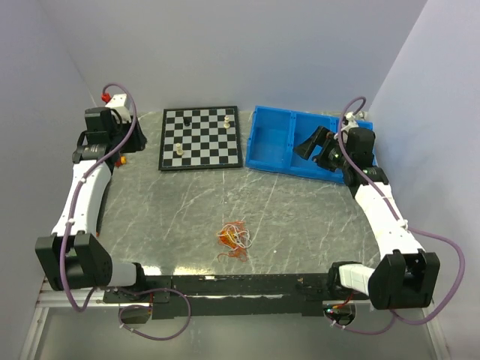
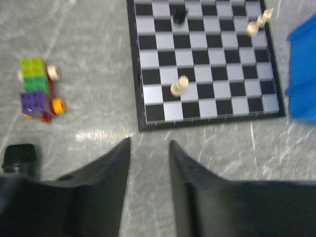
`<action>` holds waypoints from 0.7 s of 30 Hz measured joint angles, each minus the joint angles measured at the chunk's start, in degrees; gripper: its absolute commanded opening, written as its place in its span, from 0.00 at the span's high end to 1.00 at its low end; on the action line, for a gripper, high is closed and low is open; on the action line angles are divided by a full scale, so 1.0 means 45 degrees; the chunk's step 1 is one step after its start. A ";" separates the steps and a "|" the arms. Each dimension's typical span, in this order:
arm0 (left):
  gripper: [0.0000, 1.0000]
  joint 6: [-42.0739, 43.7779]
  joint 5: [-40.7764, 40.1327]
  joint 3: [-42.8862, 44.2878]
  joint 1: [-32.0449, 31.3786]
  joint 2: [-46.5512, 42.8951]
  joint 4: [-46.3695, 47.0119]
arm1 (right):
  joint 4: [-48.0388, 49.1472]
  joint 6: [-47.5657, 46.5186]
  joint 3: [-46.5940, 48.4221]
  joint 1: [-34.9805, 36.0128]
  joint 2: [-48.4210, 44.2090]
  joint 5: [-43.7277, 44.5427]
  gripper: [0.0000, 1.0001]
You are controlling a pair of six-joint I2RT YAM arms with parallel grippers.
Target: Untangle the cables
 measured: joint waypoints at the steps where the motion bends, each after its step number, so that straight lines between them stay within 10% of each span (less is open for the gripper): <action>1: 0.43 -0.0039 0.0102 0.0000 0.0000 0.0121 -0.0126 | -0.0005 0.0068 0.0000 0.0000 -0.0087 0.0092 0.00; 10: 0.27 -0.0141 0.1506 0.0005 0.0000 0.0782 -0.0578 | 0.1540 0.1996 -0.1530 0.0000 -0.1957 0.0845 0.00; 21: 0.03 -0.0131 0.2361 0.0005 0.0000 0.1093 -0.0330 | -0.0690 0.0389 0.0903 0.1428 0.0578 0.4303 0.00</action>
